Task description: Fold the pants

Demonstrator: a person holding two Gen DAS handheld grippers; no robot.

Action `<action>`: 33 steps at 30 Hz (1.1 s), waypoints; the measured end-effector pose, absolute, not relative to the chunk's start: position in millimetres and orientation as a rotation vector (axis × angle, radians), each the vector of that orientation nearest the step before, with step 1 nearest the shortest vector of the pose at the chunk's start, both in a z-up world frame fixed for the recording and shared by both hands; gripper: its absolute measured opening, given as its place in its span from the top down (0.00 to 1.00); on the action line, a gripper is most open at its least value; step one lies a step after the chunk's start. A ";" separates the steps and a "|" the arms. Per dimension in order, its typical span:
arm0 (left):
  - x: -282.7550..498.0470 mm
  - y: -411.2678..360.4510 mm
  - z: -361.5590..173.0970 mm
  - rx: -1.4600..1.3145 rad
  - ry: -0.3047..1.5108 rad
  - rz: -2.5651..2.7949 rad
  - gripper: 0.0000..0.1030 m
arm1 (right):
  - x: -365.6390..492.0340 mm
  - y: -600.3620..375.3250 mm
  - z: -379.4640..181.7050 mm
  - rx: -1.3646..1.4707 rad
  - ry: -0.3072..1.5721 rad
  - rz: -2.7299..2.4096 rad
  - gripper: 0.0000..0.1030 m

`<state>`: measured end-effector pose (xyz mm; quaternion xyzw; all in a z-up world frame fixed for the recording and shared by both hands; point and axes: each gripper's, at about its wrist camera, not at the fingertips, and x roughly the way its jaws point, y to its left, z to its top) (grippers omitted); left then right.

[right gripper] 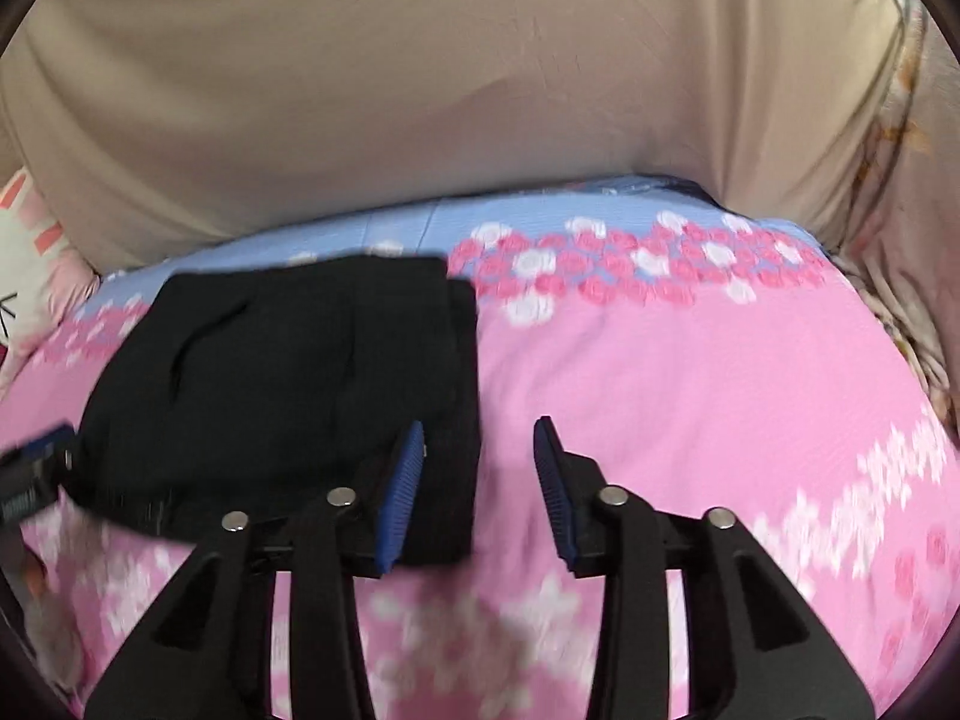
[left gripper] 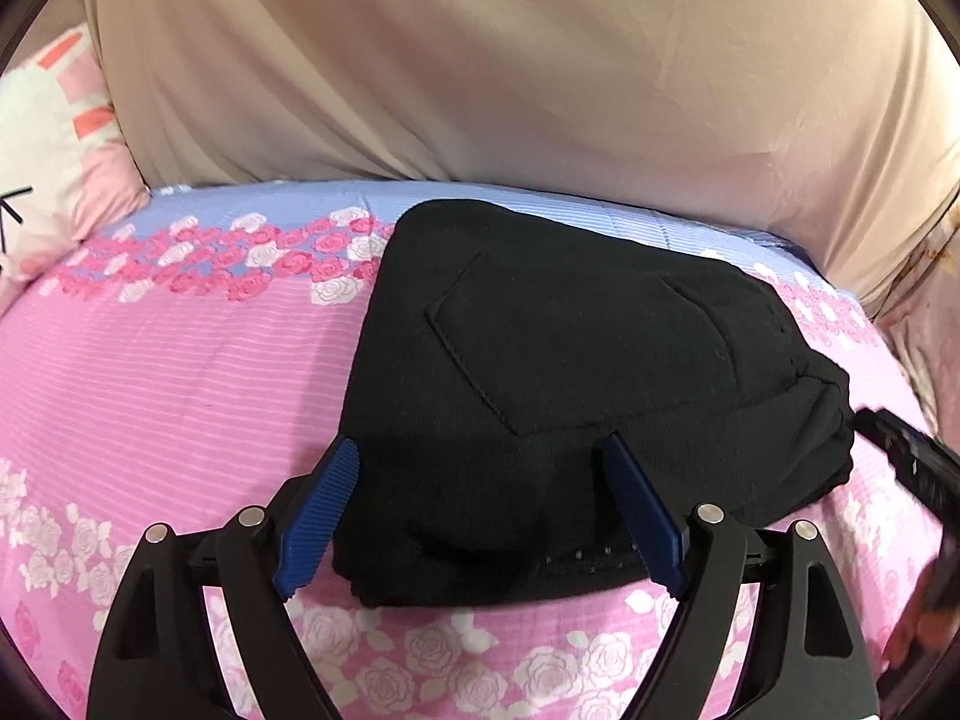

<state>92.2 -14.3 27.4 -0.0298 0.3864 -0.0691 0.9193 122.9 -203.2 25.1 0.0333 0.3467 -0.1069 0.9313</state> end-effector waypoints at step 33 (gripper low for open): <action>-23.2 -27.7 35.1 0.021 0.617 -0.033 0.16 | 9.2 -139.5 22.2 0.046 0.598 -0.212 0.05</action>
